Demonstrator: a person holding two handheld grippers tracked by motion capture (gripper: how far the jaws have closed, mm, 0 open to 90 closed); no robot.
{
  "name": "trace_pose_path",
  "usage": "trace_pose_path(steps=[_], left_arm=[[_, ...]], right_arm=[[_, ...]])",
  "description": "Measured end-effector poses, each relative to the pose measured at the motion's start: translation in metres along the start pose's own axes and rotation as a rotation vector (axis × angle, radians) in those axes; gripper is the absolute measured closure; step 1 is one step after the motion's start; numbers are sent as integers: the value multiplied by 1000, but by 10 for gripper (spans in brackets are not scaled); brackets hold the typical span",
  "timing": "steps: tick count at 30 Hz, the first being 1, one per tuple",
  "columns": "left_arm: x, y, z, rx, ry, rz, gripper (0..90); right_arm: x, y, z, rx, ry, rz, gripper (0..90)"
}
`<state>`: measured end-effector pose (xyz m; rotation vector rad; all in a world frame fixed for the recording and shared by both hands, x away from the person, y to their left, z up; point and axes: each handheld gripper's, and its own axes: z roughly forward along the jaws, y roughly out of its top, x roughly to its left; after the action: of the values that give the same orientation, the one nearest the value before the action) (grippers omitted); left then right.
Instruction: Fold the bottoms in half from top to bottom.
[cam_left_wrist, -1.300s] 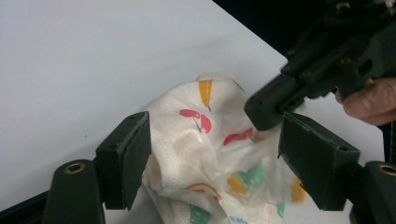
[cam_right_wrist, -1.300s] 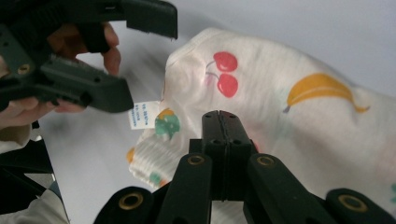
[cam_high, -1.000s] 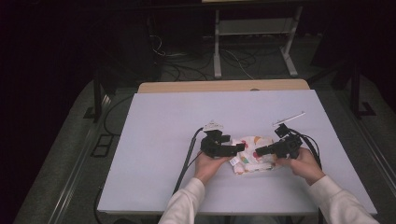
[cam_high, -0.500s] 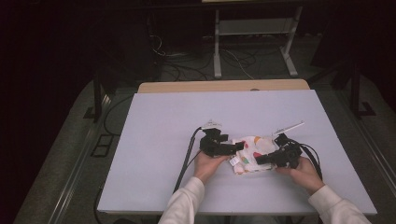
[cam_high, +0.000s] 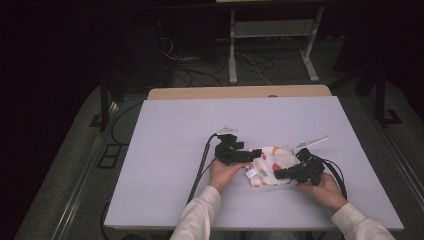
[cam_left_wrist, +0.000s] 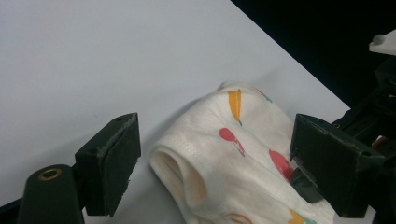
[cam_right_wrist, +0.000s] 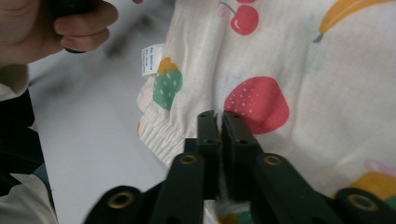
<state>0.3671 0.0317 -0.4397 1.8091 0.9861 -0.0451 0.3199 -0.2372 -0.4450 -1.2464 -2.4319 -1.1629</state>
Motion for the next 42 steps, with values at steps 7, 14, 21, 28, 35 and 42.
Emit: trace_pose_path(steps=[7,14,21,28,35,42], left_arm=[[7,1,2,-2,5,-21,154],[12,4,-1,-8,7,-33,143],[12,11,0,15,-12,-10,105],[11,17,6,39,-23,4,89],[15,20,12,44,-42,0,93],[23,19,15,52,-44,-15,111]], right_arm=[[0,3,-11,-40,44,-60,624],[-6,12,-27,-103,38,-67,351],[-17,21,-34,-116,-12,-36,137],[-33,32,-44,-158,-51,-36,82],[-55,41,-47,-176,-52,-14,84],[-72,46,-44,-163,-45,9,137]])
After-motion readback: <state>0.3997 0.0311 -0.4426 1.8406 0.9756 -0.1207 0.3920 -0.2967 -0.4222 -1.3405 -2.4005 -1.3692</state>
